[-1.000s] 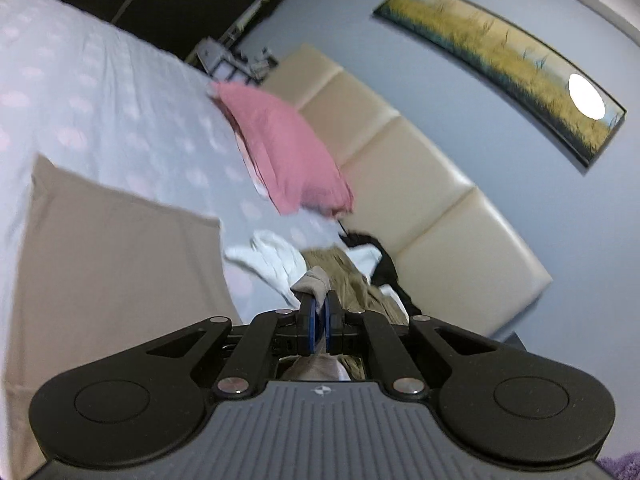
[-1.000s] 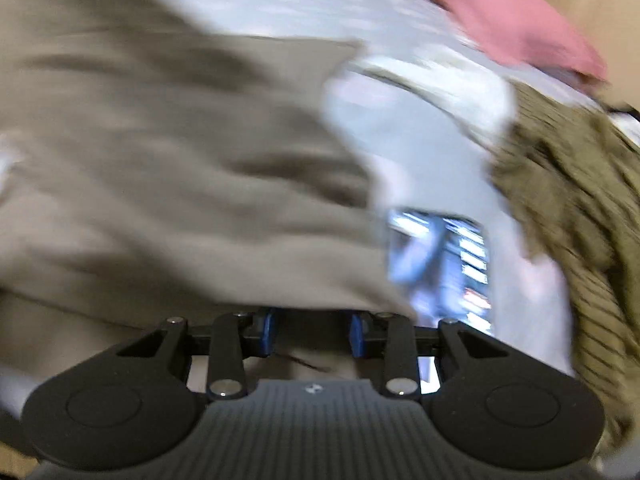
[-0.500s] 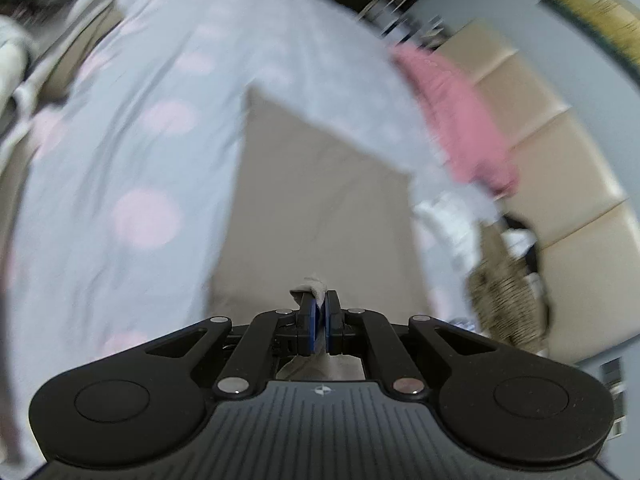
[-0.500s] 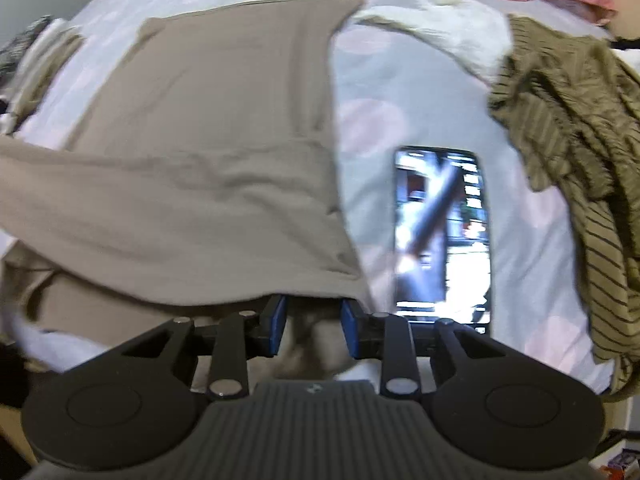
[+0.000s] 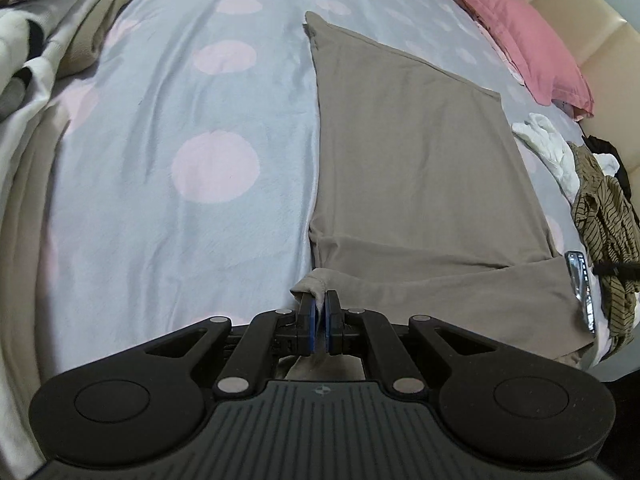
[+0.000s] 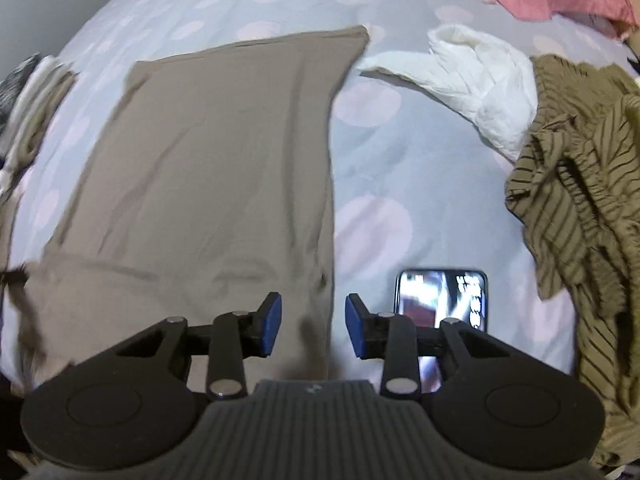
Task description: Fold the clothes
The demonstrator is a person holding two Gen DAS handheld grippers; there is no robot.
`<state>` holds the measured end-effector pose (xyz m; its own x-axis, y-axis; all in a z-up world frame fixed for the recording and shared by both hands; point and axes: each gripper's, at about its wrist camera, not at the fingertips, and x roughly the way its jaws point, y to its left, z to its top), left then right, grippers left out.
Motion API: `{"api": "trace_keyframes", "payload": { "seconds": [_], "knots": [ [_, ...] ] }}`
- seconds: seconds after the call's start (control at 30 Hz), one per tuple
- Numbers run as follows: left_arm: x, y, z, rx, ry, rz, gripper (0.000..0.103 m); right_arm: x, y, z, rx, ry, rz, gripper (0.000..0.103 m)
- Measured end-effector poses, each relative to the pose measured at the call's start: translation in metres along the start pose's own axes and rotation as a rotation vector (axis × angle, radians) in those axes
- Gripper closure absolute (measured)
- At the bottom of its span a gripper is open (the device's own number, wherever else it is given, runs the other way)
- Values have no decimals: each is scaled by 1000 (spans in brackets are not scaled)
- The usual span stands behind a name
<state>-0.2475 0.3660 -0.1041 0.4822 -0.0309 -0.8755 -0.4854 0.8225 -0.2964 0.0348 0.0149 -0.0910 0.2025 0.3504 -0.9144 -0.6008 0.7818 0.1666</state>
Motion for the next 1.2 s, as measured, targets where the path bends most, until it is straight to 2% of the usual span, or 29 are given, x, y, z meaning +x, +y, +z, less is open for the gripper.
{"api": "trace_keyframes", "payload": {
  "seconds": [0.23,0.33,0.5,0.57,0.8,0.87,0.93,0.97,1.03,1.2],
  "knots": [
    [4,1,1,2,-10,-6,101,47,-6,23,70,65,-4,70],
    [4,4,0,-10,-9,-12,101,57,-4,27,72,76,-8,100],
    [-1,7,0,-16,-35,-39,101,44,-11,29,51,1,-110,101],
    [0,7,1,-13,-46,-50,101,49,-17,28,71,13,-111,101],
    [19,6,3,3,-12,13,99,47,-17,26,53,9,-102,98],
    [15,6,2,-6,-22,11,92,37,-16,23,50,-9,-95,88],
    [8,6,-1,-8,-41,1,77,24,-15,16,28,-29,-97,85],
    [3,5,-3,-5,-48,3,73,18,-14,11,15,-35,-95,83],
    [-4,2,-8,7,-57,13,57,10,-16,-2,3,-19,-60,81],
    [-6,-1,-23,26,7,52,57,-3,-16,-37,-47,45,6,81]
  ]
}}
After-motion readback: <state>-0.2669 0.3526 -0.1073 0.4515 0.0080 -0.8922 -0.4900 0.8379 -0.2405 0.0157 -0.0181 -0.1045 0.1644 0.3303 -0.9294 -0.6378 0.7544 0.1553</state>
